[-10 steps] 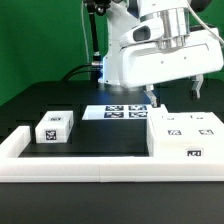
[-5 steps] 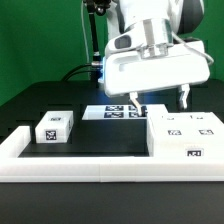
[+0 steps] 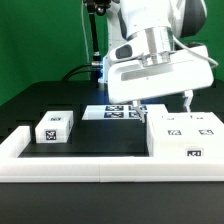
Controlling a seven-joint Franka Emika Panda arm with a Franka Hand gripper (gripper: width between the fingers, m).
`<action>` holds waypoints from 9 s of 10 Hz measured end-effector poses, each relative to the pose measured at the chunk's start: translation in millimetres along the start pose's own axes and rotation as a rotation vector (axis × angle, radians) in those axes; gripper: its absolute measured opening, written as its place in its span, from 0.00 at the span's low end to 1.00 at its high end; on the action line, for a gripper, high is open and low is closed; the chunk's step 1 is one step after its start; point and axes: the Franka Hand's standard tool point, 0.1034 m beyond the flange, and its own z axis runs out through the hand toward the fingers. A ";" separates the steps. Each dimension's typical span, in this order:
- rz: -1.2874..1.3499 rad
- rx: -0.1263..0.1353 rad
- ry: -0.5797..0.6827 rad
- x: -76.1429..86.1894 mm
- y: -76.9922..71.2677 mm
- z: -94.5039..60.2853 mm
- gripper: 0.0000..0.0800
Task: Assemble cabinet
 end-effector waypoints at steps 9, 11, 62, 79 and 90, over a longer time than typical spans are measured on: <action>0.064 0.010 -0.005 -2.3 -11.1 18.5 0.81; 0.050 0.010 -0.003 -7.9 -10.3 24.9 0.81; 0.298 0.141 -0.713 91.2 -19.9 -66.8 0.27; 0.459 0.115 -0.753 119.4 -15.4 -62.1 0.38; 0.386 0.127 -0.736 117.7 -15.3 -91.8 0.81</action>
Offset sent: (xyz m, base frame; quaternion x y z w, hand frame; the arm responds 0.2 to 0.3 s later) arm 0.0000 0.0000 0.0000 0.0000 0.0000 0.0000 1.0000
